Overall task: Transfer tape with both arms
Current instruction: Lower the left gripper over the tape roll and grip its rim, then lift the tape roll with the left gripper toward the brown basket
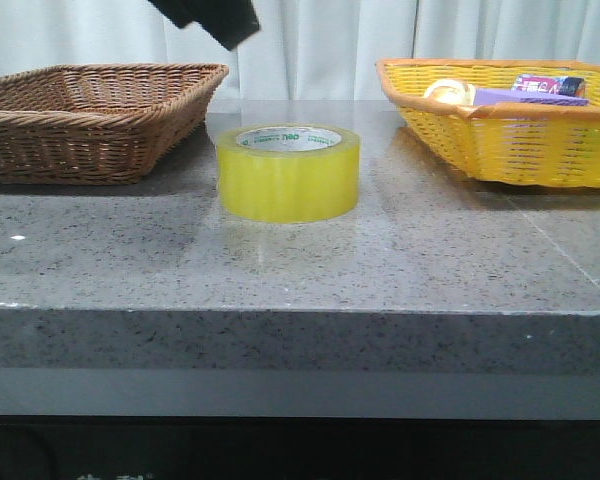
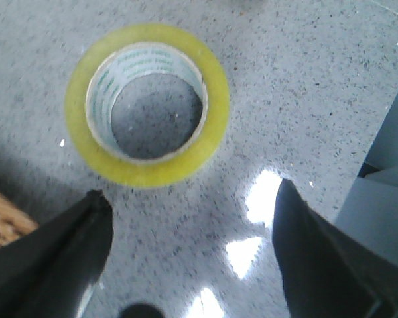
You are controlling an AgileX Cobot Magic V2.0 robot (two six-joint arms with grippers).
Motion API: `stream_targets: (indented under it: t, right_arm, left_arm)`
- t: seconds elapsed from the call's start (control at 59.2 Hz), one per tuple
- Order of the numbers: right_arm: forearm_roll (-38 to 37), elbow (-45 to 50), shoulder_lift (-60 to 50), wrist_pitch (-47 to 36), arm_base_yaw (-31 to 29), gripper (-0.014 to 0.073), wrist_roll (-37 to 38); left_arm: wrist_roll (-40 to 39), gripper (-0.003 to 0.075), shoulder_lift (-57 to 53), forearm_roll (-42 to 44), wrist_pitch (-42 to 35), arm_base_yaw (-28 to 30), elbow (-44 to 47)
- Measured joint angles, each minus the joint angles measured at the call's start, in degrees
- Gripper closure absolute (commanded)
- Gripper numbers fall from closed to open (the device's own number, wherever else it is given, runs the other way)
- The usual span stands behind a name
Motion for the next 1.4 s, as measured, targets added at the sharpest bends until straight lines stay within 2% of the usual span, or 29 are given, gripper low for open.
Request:
stream_targets:
  t: [0.135, 0.456, 0.895, 0.98, 1.216, 1.335, 1.402]
  right_arm:
    - [0.0, 0.0, 0.0, 0.0, 0.0, 0.0181, 0.0]
    - [0.0, 0.0, 0.0, 0.0, 0.0, 0.0181, 0.0]
    - [-0.1, 0.0, 0.0, 0.0, 0.0, 0.0181, 0.0]
    - [-0.1, 0.0, 0.0, 0.0, 0.0, 0.0181, 0.0]
    - [-0.1, 0.0, 0.0, 0.0, 0.0, 0.0181, 0.0]
    - [-0.1, 0.0, 0.0, 0.0, 0.0, 0.0181, 0.0]
    - [-0.1, 0.0, 0.0, 0.0, 0.0, 0.0181, 0.0]
  left_arm:
    - [3.2, 0.0181, 4.1, -0.1, 0.2, -1.7, -3.4]
    - [4.8, 0.0183, 12.6, 1.9, 0.2, -6.2, -8.1]
    - [4.9, 0.0197, 20.9, 5.7, 0.0, -6.6, -10.2]
    - [4.9, 0.0239, 21.6, 5.8, 0.0, -6.6, -10.2]
    - [4.9, 0.0527, 21.7, 5.9, 1.6, -6.6, -10.4]
    - [5.0, 0.0598, 21.7, 5.9, 2.0, -6.6, -10.4]
    - [5.0, 0.0604, 21.7, 5.9, 2.3, -6.6, -10.5]
